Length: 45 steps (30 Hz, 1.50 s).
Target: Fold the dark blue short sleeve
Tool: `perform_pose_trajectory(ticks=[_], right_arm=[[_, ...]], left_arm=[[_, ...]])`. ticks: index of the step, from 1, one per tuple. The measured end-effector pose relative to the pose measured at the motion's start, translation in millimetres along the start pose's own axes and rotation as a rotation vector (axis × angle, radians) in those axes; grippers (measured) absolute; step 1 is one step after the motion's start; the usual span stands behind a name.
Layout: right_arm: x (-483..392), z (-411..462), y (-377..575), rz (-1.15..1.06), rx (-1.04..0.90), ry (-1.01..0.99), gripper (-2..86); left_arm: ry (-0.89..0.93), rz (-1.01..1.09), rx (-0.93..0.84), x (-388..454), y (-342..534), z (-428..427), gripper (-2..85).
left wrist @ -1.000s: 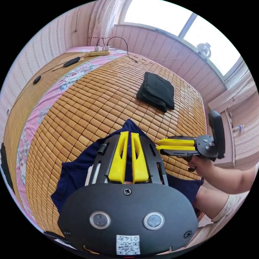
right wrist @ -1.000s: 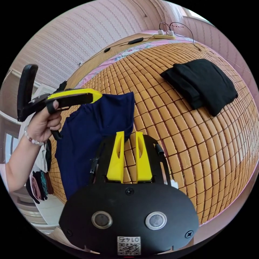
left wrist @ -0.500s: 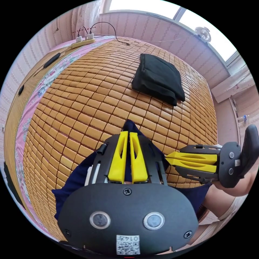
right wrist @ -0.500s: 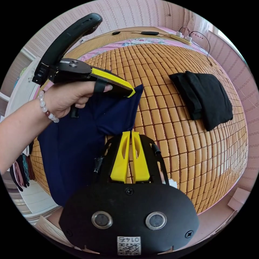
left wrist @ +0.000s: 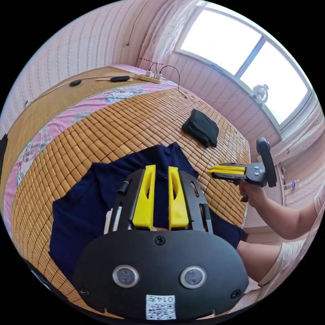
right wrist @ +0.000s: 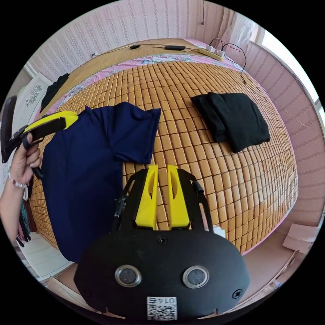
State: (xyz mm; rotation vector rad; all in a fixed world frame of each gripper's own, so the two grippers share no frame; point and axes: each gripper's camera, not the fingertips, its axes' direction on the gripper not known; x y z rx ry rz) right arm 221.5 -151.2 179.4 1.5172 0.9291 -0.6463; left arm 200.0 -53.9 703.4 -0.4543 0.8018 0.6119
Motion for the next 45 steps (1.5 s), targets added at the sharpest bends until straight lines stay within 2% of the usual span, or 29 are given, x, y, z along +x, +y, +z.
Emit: perform_pose_trajectory(ticks=[8, 13, 25, 30, 38, 42, 45], right_arm=[[-91, 12, 5, -0.204, -0.029, 0.051, 6.3], [-167, 33, 3, -0.367, -0.037, 0.070, 6.5], [-352, 80, -13, -0.671, 0.019, -0.022, 7.8], [-407, 102, -19, -0.759, 0.035, -0.070, 7.8], [-503, 152, -59, -0.872, -0.007, -0.285, 6.0], [-550, 181, -74, -0.934, 0.002, -0.213, 6.1], [-575, 215, -88, -0.937, -0.022, -0.149, 6.6]], left_arm=[[-0.114, -0.325, -0.031, -44, 142, -78, 6.4], [-0.154, -0.526, 0.025, -67, 218, -125, 5.7], [-0.175, -0.745, 0.165, -105, 334, -203, 5.6], [-0.160, -0.779, 0.196, -116, 361, -214, 5.5], [-0.178, -0.806, 0.247, -138, 374, -227, 5.5], [-0.231, -0.837, 0.262, -158, 375, -232, 6.1], [-0.259, -0.827, 0.169, -171, 371, -221, 6.3]])
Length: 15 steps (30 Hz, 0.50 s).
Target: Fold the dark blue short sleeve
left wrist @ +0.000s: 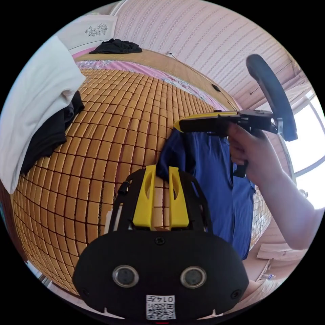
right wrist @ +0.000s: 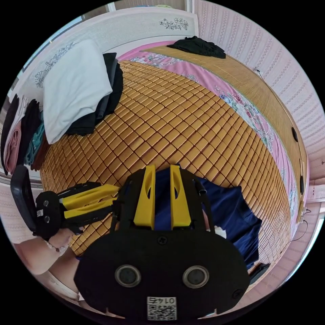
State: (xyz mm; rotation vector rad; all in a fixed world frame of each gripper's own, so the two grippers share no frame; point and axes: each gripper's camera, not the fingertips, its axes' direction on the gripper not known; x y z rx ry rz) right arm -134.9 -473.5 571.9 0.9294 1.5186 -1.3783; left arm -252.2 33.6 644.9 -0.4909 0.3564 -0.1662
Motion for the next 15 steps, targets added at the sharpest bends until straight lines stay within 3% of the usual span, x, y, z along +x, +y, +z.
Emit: perform_pose_trajectory(ticks=[2, 6, 10, 15], right_arm=[[4, 40, -13, 0.012, -0.103, 0.063, 5.6], [9, 53, -18, -0.011, -0.083, 0.028, -0.3], [17, 42, -20, -0.028, 0.012, -0.055, -0.6], [29, 46, -13, 0.020, 0.020, -0.067, 2.4]], left_arm=[[-0.015, 0.004, -0.049, -2, -1, 8, 5.3], [-0.023, 0.015, -0.041, -8, 4, -3, 3.1], [0.033, -0.012, 0.046, -14, 23, -33, 2.5], [0.021, -0.023, 0.018, -16, 38, -37, 2.7]])
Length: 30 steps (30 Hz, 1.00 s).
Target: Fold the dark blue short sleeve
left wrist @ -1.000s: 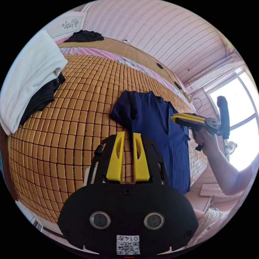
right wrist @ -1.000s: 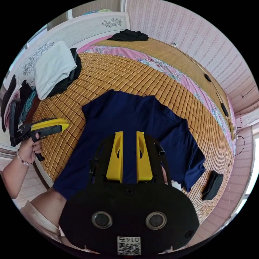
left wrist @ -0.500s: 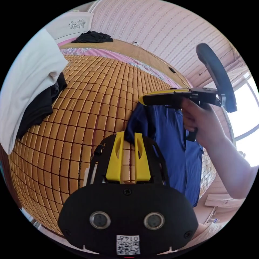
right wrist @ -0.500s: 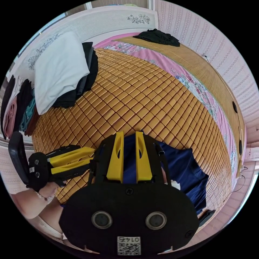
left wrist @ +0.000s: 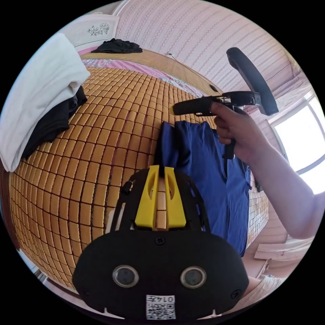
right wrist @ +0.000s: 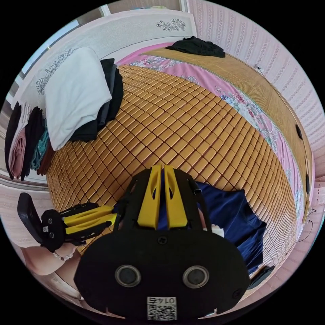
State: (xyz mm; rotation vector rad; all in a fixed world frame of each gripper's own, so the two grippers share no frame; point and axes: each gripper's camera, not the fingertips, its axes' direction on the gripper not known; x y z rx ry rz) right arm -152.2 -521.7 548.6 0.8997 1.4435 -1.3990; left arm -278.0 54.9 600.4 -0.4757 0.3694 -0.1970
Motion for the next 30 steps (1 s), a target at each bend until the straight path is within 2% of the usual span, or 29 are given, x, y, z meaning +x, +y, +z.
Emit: perform_pose_trajectory(ticks=[3, 7, 14, 18, 20, 24, 29, 30], right_arm=[[1, 42, 0, -0.022, -0.120, 0.006, 4.9], [-1, 51, 6, -0.093, -0.091, 0.054, 0.6], [8, 23, -6, -0.117, 0.132, -0.216, -0.2], [10, 49, -12, -0.095, 0.055, -0.155, 0.1], [15, 36, -4, -0.097, 0.104, -0.129, 0.4], [23, 27, 14, -0.082, 0.117, -0.091, 0.1], [-2, 75, 15, -0.114, -0.051, -0.108, -0.5], [-4, 75, 15, -0.110, -0.021, -0.109, -0.6]], left_arm=[[0.003, -0.018, -0.031, -6, 5, 5, 3.0], [0.017, -0.019, -0.060, -11, 10, 5, 3.2], [0.004, -0.047, 0.089, -19, 15, -35, 3.3], [-0.032, -0.080, 0.005, -33, 19, -23, 4.0], [-0.030, -0.084, -0.044, -38, 19, -17, 4.1], [-0.019, -0.091, -0.021, -43, 25, -24, 4.4], [-0.030, -0.089, -0.026, -44, 31, -26, 4.4], [-0.030, -0.088, -0.033, -45, 32, -25, 4.5]])
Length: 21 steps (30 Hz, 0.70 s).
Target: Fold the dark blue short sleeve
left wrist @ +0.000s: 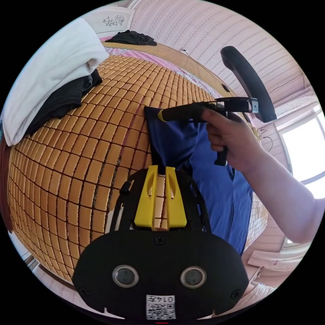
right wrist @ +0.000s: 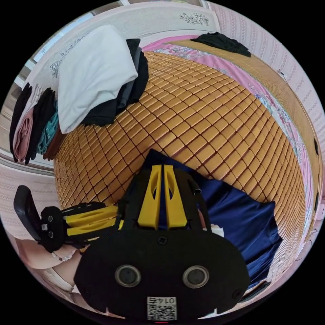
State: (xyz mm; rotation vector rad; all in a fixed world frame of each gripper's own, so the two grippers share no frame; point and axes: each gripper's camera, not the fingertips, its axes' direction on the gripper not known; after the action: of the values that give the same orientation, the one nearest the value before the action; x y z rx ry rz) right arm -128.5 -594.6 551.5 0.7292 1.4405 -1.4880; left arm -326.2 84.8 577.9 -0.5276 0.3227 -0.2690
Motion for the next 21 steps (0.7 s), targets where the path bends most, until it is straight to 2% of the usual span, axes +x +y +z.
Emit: perform_pose_trajectory(ticks=[6, 8, 11, 16, 21], right_arm=[[1, -13, 0, 0.026, 0.075, 0.003, -0.4], [3, -47, 23, 0.029, 0.194, 0.036, -0.1], [18, -77, 69, 0.102, 0.244, 0.054, 0.4], [38, -82, 150, 0.263, 0.136, 0.028, 2.1], [26, -69, 180, 0.282, 0.048, 0.029, 5.4]], left_arm=[[0.039, -0.028, 0.012, -12, 5, -9, 4.8], [0.016, -0.029, 0.024, -15, 7, -16, 4.8], [-0.015, -0.033, 0.031, -22, 13, -26, 4.7], [-0.002, -0.037, 0.047, -30, 22, -38, 4.6], [0.042, -0.034, 0.049, -24, 21, -29, 5.5]])
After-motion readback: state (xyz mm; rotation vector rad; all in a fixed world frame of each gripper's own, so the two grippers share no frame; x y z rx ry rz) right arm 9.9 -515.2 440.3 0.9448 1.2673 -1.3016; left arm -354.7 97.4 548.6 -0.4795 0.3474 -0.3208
